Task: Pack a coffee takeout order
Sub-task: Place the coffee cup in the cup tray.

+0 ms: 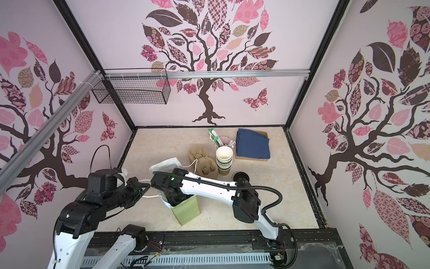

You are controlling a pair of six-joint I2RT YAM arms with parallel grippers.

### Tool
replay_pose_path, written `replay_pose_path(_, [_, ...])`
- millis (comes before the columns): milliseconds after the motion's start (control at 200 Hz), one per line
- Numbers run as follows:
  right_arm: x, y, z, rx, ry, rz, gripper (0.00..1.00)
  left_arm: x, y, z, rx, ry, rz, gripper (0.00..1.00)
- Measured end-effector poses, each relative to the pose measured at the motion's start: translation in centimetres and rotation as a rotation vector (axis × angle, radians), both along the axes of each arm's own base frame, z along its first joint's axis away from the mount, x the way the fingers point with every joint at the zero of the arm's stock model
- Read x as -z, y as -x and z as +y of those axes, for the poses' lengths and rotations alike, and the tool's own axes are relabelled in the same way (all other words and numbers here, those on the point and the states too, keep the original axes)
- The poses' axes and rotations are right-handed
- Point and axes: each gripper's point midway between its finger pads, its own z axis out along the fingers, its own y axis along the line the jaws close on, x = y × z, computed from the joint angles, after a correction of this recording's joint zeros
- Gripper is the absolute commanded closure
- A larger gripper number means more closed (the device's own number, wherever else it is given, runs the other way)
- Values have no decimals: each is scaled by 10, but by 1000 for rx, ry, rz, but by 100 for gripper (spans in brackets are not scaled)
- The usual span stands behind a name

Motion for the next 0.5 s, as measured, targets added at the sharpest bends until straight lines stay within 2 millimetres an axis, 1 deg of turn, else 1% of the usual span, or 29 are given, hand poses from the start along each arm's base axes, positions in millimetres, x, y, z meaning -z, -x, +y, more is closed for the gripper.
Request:
replay_pose_path(300, [7, -1, 1, -20, -6, -24, 33, -2, -1, 0, 0, 1, -8, 97])
replay_pose_path(500, [10, -12, 12, -26, -46, -81, 33, -8, -1, 0, -1, 4, -26, 97])
